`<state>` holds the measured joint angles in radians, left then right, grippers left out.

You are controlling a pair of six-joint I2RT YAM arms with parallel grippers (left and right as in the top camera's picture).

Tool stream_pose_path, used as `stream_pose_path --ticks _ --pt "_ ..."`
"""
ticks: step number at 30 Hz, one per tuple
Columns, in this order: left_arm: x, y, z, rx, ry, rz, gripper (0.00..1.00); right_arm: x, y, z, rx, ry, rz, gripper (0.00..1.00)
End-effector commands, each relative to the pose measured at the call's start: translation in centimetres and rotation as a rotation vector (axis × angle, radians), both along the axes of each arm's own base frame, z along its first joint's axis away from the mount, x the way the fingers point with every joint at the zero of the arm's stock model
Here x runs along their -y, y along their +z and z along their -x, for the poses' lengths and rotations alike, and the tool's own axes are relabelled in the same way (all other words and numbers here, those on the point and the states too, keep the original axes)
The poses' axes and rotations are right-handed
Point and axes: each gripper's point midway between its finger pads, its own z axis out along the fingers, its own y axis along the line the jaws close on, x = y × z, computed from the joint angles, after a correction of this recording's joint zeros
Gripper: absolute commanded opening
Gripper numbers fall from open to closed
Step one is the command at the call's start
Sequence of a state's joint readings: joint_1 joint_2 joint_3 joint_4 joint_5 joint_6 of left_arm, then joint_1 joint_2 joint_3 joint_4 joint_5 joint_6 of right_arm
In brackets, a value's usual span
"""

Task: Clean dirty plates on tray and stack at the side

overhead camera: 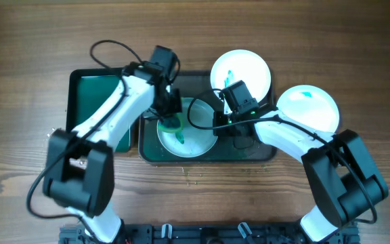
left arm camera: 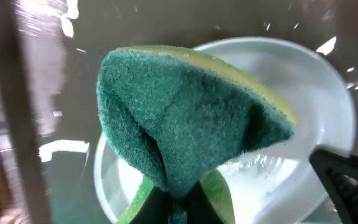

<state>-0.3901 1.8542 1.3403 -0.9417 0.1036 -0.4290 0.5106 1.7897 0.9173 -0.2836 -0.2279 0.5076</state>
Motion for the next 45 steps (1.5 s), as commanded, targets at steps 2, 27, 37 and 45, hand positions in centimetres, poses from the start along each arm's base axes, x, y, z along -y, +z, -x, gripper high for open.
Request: stream_pose_path --ticks 2,27,37,45 --pt "2.1 -3.0 1.0 -0.085 0.044 -0.012 0.04 0.6 -1.6 0.7 -0.052 -0.018 0.030 0.04" --pt "-3.7 -9.4 3.9 -0.277 0.212 -0.168 0.04 0.5 -1.5 1.9 -0.158 -0.017 -0.106 0.04" --pt "-5.8 -4.8 2.0 -0.050 0.423 -0.385 0.04 0.8 -1.6 1.7 -0.149 -0.024 -0.091 0.04" --pt "-1.5 -5.6 5.8 -0.198 0.288 -0.258 0.04 0.8 -1.6 1.7 -0.152 -0.032 -0.093 0.05"
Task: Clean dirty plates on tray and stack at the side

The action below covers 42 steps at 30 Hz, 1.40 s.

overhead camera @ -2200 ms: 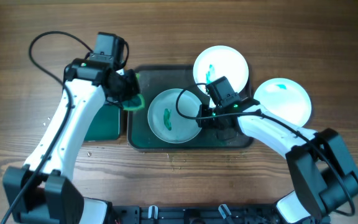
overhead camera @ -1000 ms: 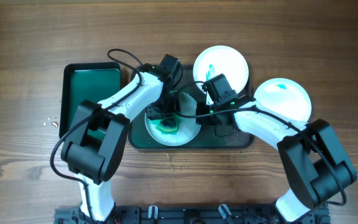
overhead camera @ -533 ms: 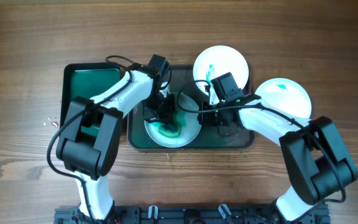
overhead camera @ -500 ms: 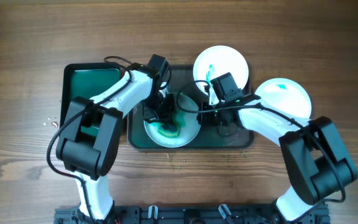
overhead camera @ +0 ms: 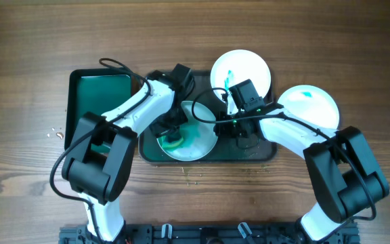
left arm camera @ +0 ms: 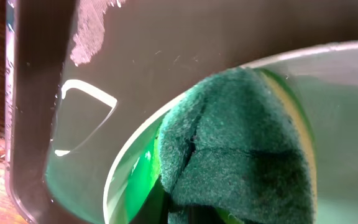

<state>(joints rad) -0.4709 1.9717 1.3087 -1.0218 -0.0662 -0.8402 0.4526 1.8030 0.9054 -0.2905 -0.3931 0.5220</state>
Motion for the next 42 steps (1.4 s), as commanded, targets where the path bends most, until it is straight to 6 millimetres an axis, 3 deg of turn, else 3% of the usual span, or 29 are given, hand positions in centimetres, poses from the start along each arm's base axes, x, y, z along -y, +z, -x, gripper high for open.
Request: stream_pose_path --ticks 1,6,11,13,16,19,22,25,28,30,38,42 --pt "1.3 -1.4 2.9 -0.085 -0.074 0.056 0.04 0.9 -1.5 0.8 -0.049 -0.021 0.031 0.04" --pt "8.2 -2.9 6.5 -0.161 -0.335 0.449 0.04 0.9 -1.5 0.8 -0.049 -0.020 0.030 0.04" --pt "12.2 -1.1 5.7 -0.080 -0.538 0.739 0.04 0.8 -1.5 0.8 -0.050 -0.018 0.028 0.04" --pt "12.1 -0.9 4.3 -0.029 -0.532 0.744 0.04 0.8 -1.5 0.8 -0.050 -0.018 0.028 0.04" --pt "9.3 -2.0 1.4 0.042 -0.449 0.591 0.04 0.8 -1.5 0.8 -0.050 -0.018 0.028 0.04" --pt "4.3 -2.8 -2.5 0.140 -0.289 0.322 0.04 0.8 -1.5 0.8 -0.049 -0.019 0.027 0.04" --pt "-0.8 -2.1 -5.3 0.225 -0.124 0.068 0.04 0.8 -1.5 0.8 -0.050 -0.018 0.028 0.04" --pt "-4.0 -0.2 -5.9 0.245 -0.037 -0.121 0.04 0.9 -1.5 0.8 -0.049 -0.017 0.028 0.04" --pt "-4.5 0.6 -5.3 0.213 -0.034 -0.161 0.04 0.8 -1.5 0.8 -0.047 -0.014 0.029 0.04" --pt "-3.5 0.3 -4.3 0.163 -0.060 -0.101 0.04 0.9 -1.5 0.8 -0.047 -0.014 0.029 0.04" --pt "6.9 0.3 0.0 -0.004 -0.441 0.453 0.04 0.9 -1.5 0.9 -0.049 -0.014 0.029 0.04" --pt "8.6 0.2 0.1 0.020 -0.485 0.480 0.04 0.8 -1.5 0.8 -0.048 -0.014 0.028 0.04"
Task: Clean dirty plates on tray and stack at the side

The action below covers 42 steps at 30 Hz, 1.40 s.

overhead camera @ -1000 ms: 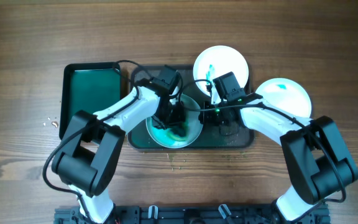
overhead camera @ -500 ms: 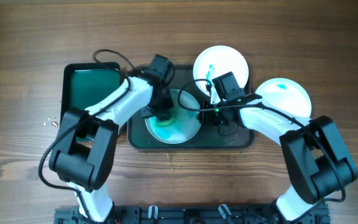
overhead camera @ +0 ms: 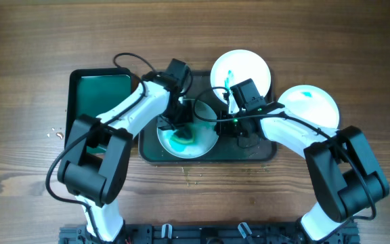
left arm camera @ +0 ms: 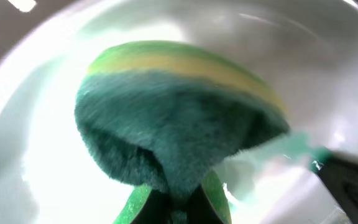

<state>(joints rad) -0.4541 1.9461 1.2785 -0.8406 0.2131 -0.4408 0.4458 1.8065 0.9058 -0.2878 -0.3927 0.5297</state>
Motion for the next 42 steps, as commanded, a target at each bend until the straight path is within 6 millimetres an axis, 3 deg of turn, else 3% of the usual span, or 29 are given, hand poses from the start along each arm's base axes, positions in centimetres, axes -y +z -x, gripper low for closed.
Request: stream_pose_path --ticks 1,4,6,9,12,14,16,17,19,22,24,26,30,33,34,37,42 --pt "3.6 -0.1 1.4 -0.028 -0.124 0.137 0.04 0.6 -1.4 1.0 -0.044 0.000 0.029 0.04" --pt "4.2 0.1 -0.1 0.035 -0.125 0.158 0.04 0.7 -1.4 1.0 -0.044 -0.001 0.029 0.04" --pt "2.5 -0.4 -1.8 0.094 -0.058 0.063 0.04 0.7 -1.4 1.1 -0.045 0.000 0.030 0.04" --pt "-4.2 -0.9 -3.9 0.185 0.185 -0.264 0.04 0.7 -1.5 1.1 -0.047 0.000 0.031 0.04" --pt "-11.7 0.7 -3.1 0.243 0.415 -0.625 0.04 0.7 -1.4 1.1 -0.047 -0.001 0.031 0.04" --pt "-12.9 1.1 -2.0 0.222 0.441 -0.691 0.04 0.7 -1.4 1.1 -0.046 -0.001 0.030 0.04" --pt "-12.3 0.8 -1.1 0.172 0.424 -0.667 0.04 0.7 -1.4 1.0 -0.043 -0.001 0.029 0.04" --pt "-8.8 -0.5 0.2 0.054 0.306 -0.493 0.04 0.7 -1.4 1.0 -0.043 0.000 0.029 0.04" --pt "-4.6 -1.1 1.2 -0.028 0.137 -0.281 0.04 0.7 -1.4 1.0 -0.043 0.000 0.029 0.04" --pt "2.7 0.0 3.6 -0.119 -0.154 0.117 0.04 0.6 -1.4 1.0 -0.043 -0.001 0.029 0.04" --pt "4.1 0.4 4.1 -0.120 -0.212 0.189 0.04 0.7 -1.4 1.0 -0.043 -0.001 0.029 0.04" --pt "4.3 0.4 3.6 -0.093 -0.215 0.190 0.04 0.7 -1.4 1.0 -0.044 -0.001 0.029 0.04" --pt "3.2 -0.4 0.4 0.025 -0.103 0.078 0.04 0.6 -1.4 1.0 -0.044 0.000 0.029 0.04" --pt "-0.2 -1.0 -2.6 0.148 0.075 -0.129 0.04 0.7 -1.4 1.0 -0.044 -0.001 0.029 0.04" --pt "-3.8 -0.7 -4.0 0.235 0.250 -0.317 0.04 0.7 -1.4 1.0 -0.044 0.000 0.029 0.04" --pt "-8.0 0.4 -4.0 0.308 0.410 -0.528 0.04 0.7 -1.4 1.1 -0.045 0.000 0.031 0.04" --pt "-8.0 -0.1 -0.5 0.150 0.345 -0.540 0.04 0.7 -1.4 1.0 -0.043 0.000 0.029 0.04"
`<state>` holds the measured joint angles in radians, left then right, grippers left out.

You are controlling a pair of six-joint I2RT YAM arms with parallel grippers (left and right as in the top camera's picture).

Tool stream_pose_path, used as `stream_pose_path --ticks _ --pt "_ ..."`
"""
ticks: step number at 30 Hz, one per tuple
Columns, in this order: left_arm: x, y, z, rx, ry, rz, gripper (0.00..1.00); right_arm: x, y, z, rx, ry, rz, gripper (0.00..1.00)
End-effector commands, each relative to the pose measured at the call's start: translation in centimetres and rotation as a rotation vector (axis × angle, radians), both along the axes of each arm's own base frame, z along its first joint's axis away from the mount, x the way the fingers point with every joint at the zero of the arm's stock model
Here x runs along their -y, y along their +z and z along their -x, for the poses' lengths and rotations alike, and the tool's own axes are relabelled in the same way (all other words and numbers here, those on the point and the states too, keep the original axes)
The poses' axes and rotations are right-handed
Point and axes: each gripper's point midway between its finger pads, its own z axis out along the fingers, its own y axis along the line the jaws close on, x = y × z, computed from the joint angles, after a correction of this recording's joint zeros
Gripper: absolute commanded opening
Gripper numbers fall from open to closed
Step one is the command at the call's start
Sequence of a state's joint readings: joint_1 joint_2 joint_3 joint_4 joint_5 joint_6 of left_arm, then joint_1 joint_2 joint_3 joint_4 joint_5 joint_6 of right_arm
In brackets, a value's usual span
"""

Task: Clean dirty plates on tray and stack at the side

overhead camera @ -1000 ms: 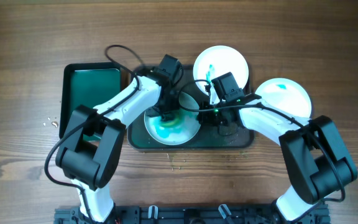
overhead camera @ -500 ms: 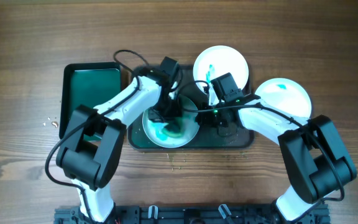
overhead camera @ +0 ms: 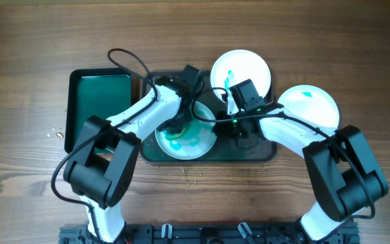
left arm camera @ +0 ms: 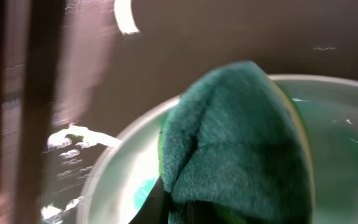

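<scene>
A white plate [overhead camera: 193, 141] smeared with green lies in the dark tray [overhead camera: 256, 154]. My left gripper [overhead camera: 176, 127] is shut on a green and yellow sponge [left arm camera: 241, 143], pressed on the plate near its rim [left arm camera: 101, 180]. A green patch [left arm camera: 143, 191] shows beside the sponge. My right gripper [overhead camera: 238, 135] sits at the plate's right rim, its jaws hidden under the wrist. Outside the tray, two more white plates with green marks rest at its far right corner [overhead camera: 241, 71] and to its right [overhead camera: 308, 108].
A green tray [overhead camera: 100, 102] stands to the left of the dark tray. The dark tray's wall [left arm camera: 42, 93] rises close behind the sponge. Cables loop above the left arm [overhead camera: 124, 57]. Wooden table all round.
The left gripper and sponge have shifted from the middle of the plate to its rim, with the tray floor now behind. The left arm reaches further right. The right arm has not moved.
The sponge was held at the plate's far edge with the right gripper at the right rim. Then it lay on the plate's near left part, then on its middle with green smeared around. Now it is at the rim again.
</scene>
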<state>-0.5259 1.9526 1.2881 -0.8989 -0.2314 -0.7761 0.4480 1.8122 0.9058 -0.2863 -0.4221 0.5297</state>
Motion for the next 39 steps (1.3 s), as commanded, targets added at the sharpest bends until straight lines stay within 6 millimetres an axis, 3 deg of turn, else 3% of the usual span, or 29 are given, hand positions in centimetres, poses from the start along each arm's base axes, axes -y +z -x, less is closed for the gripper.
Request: stream_pose_path --ticks 1,2,4,7,11,14,18,21,23,26,28,31,36,39 --pt "-1.9 -0.6 1.6 -0.072 0.018 -0.073 0.04 1.1 -1.4 0.7 -0.027 -0.012 0.053 0.04" --pt "-0.7 -0.9 2.3 -0.128 -0.048 -0.001 0.04 1.1 -1.4 0.7 -0.027 -0.012 0.053 0.04" --pt "4.6 -0.9 4.8 -0.277 -0.308 0.310 0.04 1.1 -1.4 0.7 -0.026 -0.012 0.052 0.04" --pt "10.0 1.2 7.1 -0.341 -0.566 0.670 0.04 1.1 -1.4 0.7 -0.027 -0.012 0.053 0.04" --pt "11.1 1.3 5.7 -0.274 -0.592 0.708 0.04 1.1 -1.4 0.7 -0.030 -0.012 0.054 0.04" --pt "9.6 0.2 3.1 -0.190 -0.479 0.571 0.04 1.1 -1.4 0.7 -0.030 -0.012 0.054 0.04" --pt "4.9 -0.9 -1.7 -0.013 -0.265 0.290 0.04 1.1 -1.5 0.8 -0.031 -0.012 0.054 0.04" --pt "1.7 -0.8 -3.4 0.066 -0.142 0.139 0.04 1.2 -1.5 0.8 -0.034 -0.012 0.056 0.04" --pt "-1.2 -0.5 -3.4 0.083 -0.059 0.010 0.04 1.2 -1.5 1.0 -0.040 -0.011 0.059 0.04" --pt "-4.9 0.2 -1.3 0.030 0.021 -0.172 0.04 1.4 -1.6 1.1 -0.045 -0.013 0.070 0.04" --pt "-5.7 0.5 -0.2 -0.014 0.024 -0.208 0.04 1.5 -1.7 1.0 -0.042 -0.015 0.077 0.04" --pt "-5.2 1.6 0.8 -0.080 0.013 -0.182 0.04 1.6 -1.7 1.1 -0.044 -0.015 0.077 0.04" --pt "1.2 5.3 -0.4 -0.097 -0.196 0.153 0.04 1.6 -1.7 1.2 -0.052 -0.014 0.081 0.04" --pt "2.6 8.8 -1.9 -0.029 -0.239 0.254 0.04 1.6 -1.7 1.3 -0.041 0.011 0.081 0.04"
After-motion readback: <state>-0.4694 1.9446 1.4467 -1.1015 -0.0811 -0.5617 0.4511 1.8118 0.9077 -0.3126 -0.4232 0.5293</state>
